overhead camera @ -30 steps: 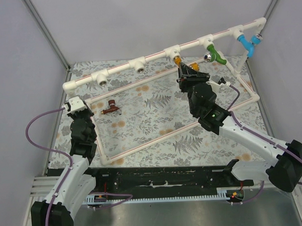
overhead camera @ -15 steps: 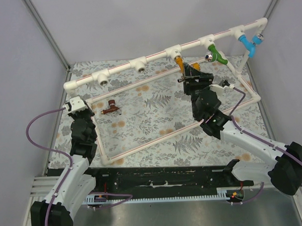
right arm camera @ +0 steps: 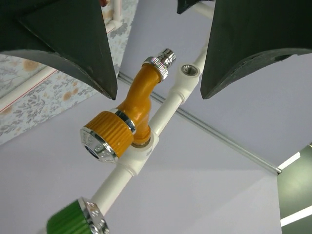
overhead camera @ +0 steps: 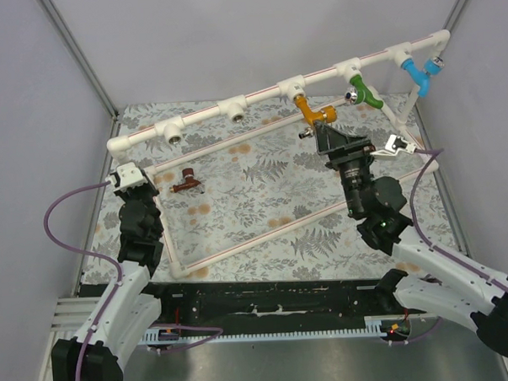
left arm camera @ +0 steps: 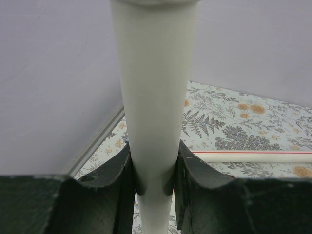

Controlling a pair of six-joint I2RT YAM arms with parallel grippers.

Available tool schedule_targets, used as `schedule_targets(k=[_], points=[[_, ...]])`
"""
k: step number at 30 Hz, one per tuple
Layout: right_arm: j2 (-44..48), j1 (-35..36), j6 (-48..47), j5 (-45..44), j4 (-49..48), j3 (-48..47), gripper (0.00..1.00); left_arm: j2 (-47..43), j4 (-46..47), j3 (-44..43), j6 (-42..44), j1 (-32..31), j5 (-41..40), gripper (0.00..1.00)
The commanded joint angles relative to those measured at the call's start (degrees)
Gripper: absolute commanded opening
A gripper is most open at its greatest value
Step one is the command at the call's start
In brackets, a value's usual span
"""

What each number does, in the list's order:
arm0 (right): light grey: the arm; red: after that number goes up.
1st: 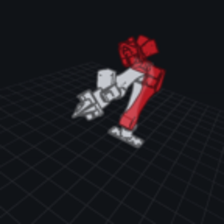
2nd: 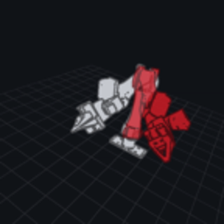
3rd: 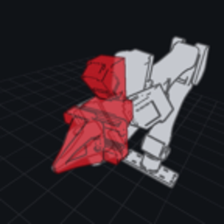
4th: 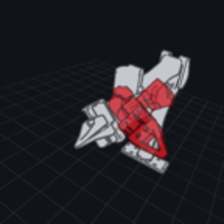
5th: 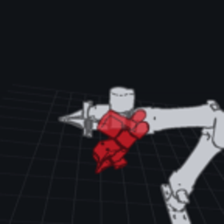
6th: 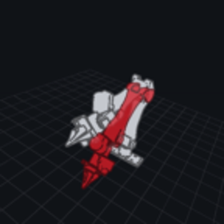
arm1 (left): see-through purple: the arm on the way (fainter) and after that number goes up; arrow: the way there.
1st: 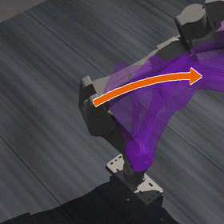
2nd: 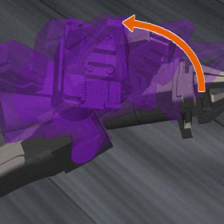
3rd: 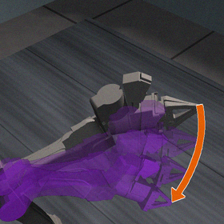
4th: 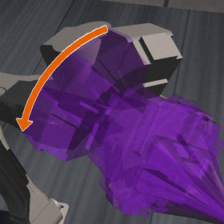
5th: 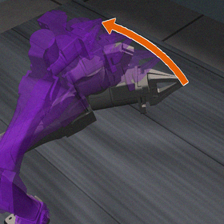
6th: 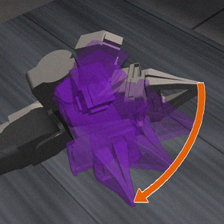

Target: Install the water faucets

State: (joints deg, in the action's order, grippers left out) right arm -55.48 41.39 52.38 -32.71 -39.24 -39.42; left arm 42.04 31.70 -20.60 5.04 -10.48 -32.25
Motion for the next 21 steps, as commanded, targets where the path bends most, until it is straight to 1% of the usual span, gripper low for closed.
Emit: schedule_targets(k=[1, 4, 6, 8, 9, 11, 12, 15, 17, 21], points=[[6.69, -0.08, -16.41, 7.29, 6.68, 0.14, 0.77, -0.38, 3.10, -1.20, 0.41, -0.86, 3.86, 0.02], [10.04, -0.08, -33.60, 15.37, 17.14, -2.58, 0.77, -0.38, 3.10, -1.20, 0.24, -0.86, 4.04, 0.02], [11.88, -0.08, -49.58, 22.40, 23.82, -4.52, 0.77, -0.38, 3.01, -1.11, 0.24, -0.86, 4.04, 0.02], [13.47, -0.08, -65.58, 27.23, 31.03, -7.24, 0.76, -0.47, 2.93, -1.28, 0.15, -0.86, 4.04, 0.02], [13.73, -0.08, -75.57, 28.56, 35.25, -8.56, 0.76, -0.47, 3.01, -1.28, 0.23, -0.94, 4.12, 0.02], [13.74, -0.17, -89.75, 29.28, 38.96, -10.23, 0.75, -0.38, 3.01, -1.28, 0.06, -0.95, 4.21, 0.02], [13.47, -0.08, -97.04, 29.28, 39.15, -10.59, 0.75, -0.47, 3.01, -1.20, 0.06, -0.95, 4.21, 0.02], [12.42, -0.08, -113.59, 29.63, 38.11, -9.98, 0.75, -0.29, 2.84, -1.28, 0.06, -1.03, 4.21, 0.02], [11.02, -0.08, -121.86, 29.72, 34.08, -8.84, 0.75, -0.38, 2.75, -1.28, -0.03, -1.03, 4.21, 0.02], [6.98, -0.17, -131.73, 30.33, 29.15, -8.83, 0.74, -0.47, 2.75, -1.37, -0.29, -1.21, 4.30, 0.02]])
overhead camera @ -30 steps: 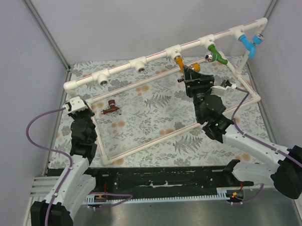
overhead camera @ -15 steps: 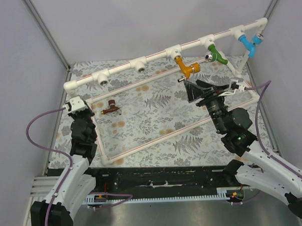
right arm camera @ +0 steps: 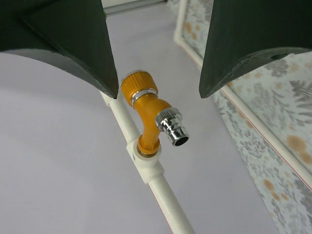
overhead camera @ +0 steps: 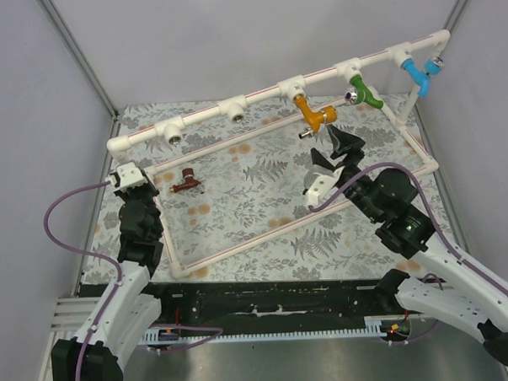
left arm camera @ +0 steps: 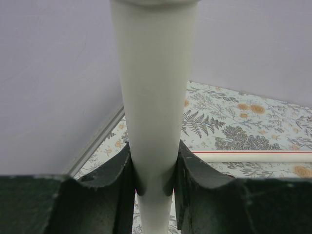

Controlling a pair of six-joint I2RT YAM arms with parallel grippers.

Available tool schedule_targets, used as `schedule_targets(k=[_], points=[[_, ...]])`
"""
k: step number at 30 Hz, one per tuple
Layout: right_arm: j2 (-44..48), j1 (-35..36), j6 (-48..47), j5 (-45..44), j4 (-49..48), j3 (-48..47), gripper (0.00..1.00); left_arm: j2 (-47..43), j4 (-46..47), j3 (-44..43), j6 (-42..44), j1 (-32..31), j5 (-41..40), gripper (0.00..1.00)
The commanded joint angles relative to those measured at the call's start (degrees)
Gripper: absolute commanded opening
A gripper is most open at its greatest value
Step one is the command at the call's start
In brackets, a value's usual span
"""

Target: Install the water faucets

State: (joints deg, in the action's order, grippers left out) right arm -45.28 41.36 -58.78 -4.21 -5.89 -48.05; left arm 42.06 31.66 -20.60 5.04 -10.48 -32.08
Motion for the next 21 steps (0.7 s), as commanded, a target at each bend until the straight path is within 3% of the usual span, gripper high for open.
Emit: schedule_targets(k=[1, 8, 21], points=[[-4.20, -0.06, -21.97, 1.57, -5.52, -0.55, 0.74, -0.40, 2.62, -1.37, -0.29, -1.21, 4.21, 0.02], [-10.88, -1.55, -28.66, 1.39, -8.08, -3.98, 0.72, -0.76, 2.53, -1.37, -0.38, -1.38, 4.30, 0.02], [-20.19, -6.21, -29.11, 4.03, -15.29, -6.44, 0.61, -1.11, 2.35, -1.37, -0.55, -1.74, 4.21, 0.02]])
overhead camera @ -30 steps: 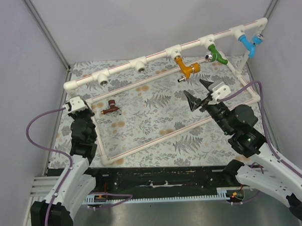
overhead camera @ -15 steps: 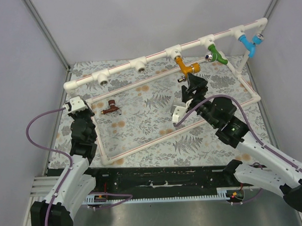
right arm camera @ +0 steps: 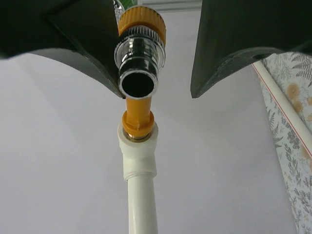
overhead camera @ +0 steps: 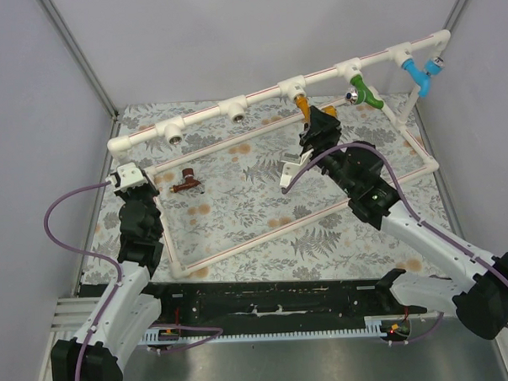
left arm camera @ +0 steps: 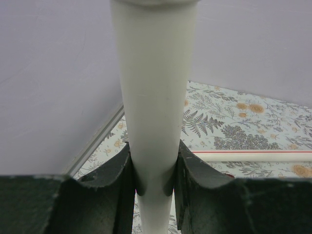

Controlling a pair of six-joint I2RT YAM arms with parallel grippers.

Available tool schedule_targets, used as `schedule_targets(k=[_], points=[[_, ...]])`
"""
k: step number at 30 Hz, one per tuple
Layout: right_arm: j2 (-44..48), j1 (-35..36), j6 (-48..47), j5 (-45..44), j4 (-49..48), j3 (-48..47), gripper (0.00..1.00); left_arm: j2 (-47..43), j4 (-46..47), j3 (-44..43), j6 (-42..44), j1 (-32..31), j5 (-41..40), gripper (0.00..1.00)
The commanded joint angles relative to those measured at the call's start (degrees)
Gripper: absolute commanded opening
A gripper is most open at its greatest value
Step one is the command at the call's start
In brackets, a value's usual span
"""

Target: Install the water faucets

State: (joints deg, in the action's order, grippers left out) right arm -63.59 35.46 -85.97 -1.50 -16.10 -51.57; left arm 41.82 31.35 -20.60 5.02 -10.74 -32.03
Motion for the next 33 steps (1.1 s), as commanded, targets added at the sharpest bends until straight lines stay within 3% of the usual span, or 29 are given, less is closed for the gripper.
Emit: schedule_targets(k=[1, 9, 14, 16, 21, 24, 28, 31, 33], points=[[-2.58, -0.31, -1.66, 1.32, -5.87, -3.01, 0.61, -0.78, 2.66, -1.37, -0.53, -1.47, 4.17, 0.02], [-7.51, -0.48, 7.20, 2.80, -11.23, -3.45, 0.46, -0.95, 2.75, -1.20, -0.62, -1.65, 4.17, 0.02], [-8.30, -0.39, 26.61, 2.91, -18.86, -1.96, 0.03, -0.87, 2.83, -1.20, -0.53, -1.65, 4.08, 0.02], [-8.65, -0.22, 36.62, 0.20, -22.47, -1.08, 0.00, -0.95, 2.92, -1.11, -0.45, -1.65, 4.08, 0.02], [-9.18, 0.49, 71.58, -11.83, -28.98, -1.07, 0.00, -0.87, 3.01, -1.20, -0.53, -1.65, 4.00, 0.02], [-9.18, 0.57, 96.36, -22.82, -27.59, -1.43, 0.00, -0.87, 2.92, -1.20, -0.53, -1.65, 3.99, 0.02], [-8.39, 0.49, 134.65, -37.40, -18.56, -1.43, 0.00, -0.78, 2.92, -1.28, -0.45, -1.65, 4.08, 0.02], [-7.95, 0.22, 170.42, -42.00, -3.90, -1.69, 0.00, -0.87, 2.92, -1.20, -0.62, -1.74, 4.08, 0.02], [-8.30, 0.31, 181.66, -41.22, 1.06, -2.74, 0.00, -0.87, 3.01, -1.20, -0.53, -1.65, 4.08, 0.02]])
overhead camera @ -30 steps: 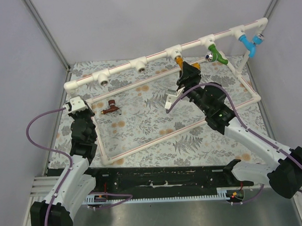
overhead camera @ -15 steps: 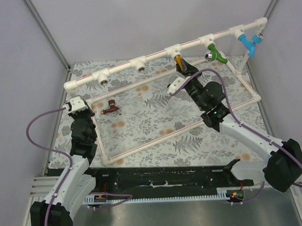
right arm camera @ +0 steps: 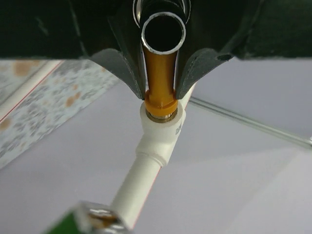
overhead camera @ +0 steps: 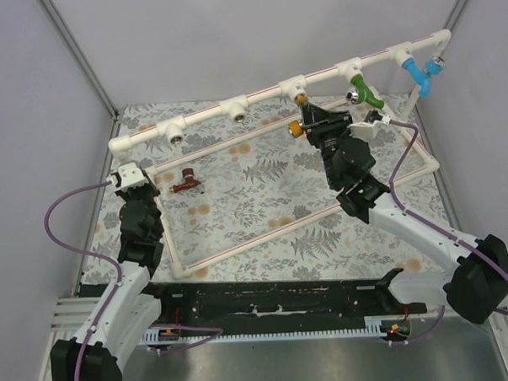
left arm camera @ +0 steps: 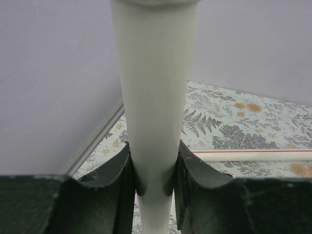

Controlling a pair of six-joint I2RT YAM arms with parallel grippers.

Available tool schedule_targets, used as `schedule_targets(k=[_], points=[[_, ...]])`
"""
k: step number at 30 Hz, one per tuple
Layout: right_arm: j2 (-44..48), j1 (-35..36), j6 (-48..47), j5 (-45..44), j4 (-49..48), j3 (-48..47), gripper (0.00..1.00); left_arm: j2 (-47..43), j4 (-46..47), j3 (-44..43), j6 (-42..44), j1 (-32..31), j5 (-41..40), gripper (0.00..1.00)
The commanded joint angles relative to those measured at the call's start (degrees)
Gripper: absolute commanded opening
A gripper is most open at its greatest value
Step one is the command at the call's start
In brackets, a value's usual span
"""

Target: Install the water faucets

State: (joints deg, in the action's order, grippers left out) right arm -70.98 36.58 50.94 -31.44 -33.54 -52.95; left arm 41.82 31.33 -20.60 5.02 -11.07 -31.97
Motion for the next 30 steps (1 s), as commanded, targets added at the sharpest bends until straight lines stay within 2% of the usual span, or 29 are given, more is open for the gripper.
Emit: schedule_targets(k=[1, 3, 8, 12, 15, 18, 21, 24, 30], points=[[-0.74, -0.89, 45.04, -11.10, 18.77, -1.80, 0.00, -0.87, 3.03, -1.20, -0.53, -1.32, 4.02, 0.02], [-0.21, -0.81, 41.72, -10.57, 17.55, -2.68, 0.02, -0.95, 2.95, -1.20, -0.45, -1.32, 4.02, 0.02], [2.51, -0.81, 26.35, -8.56, 8.87, -0.85, 0.36, -0.95, 3.03, -1.20, -0.53, -1.41, 3.93, 0.02], [5.85, -0.89, 15.27, -5.04, 1.30, 2.67, 0.55, -0.78, 3.03, -1.28, -0.27, -1.32, 3.84, 0.02], [9.01, -0.81, 6.22, -2.14, -3.45, 5.56, 0.65, -0.78, 3.03, -1.20, -0.27, -1.32, 3.93, 0.02], [13.13, -0.81, -6.51, 1.02, -4.61, 7.33, 0.66, -0.78, 2.86, -1.28, -0.18, -1.32, 3.93, 0.02], [17.97, -0.81, -21.79, 4.62, 0.30, 7.51, 0.67, -0.69, 2.86, -1.37, -0.18, -1.32, 4.10, 0.02], [22.37, -0.89, -41.80, 11.46, 8.38, 5.67, 0.68, -0.69, 2.77, -1.37, -0.18, -1.41, 4.10, 0.02], [25.10, -0.72, -85.85, 30.27, 35.24, -3.37, 0.70, -0.34, 2.51, -1.46, -0.18, -1.32, 4.37, 0.02]])
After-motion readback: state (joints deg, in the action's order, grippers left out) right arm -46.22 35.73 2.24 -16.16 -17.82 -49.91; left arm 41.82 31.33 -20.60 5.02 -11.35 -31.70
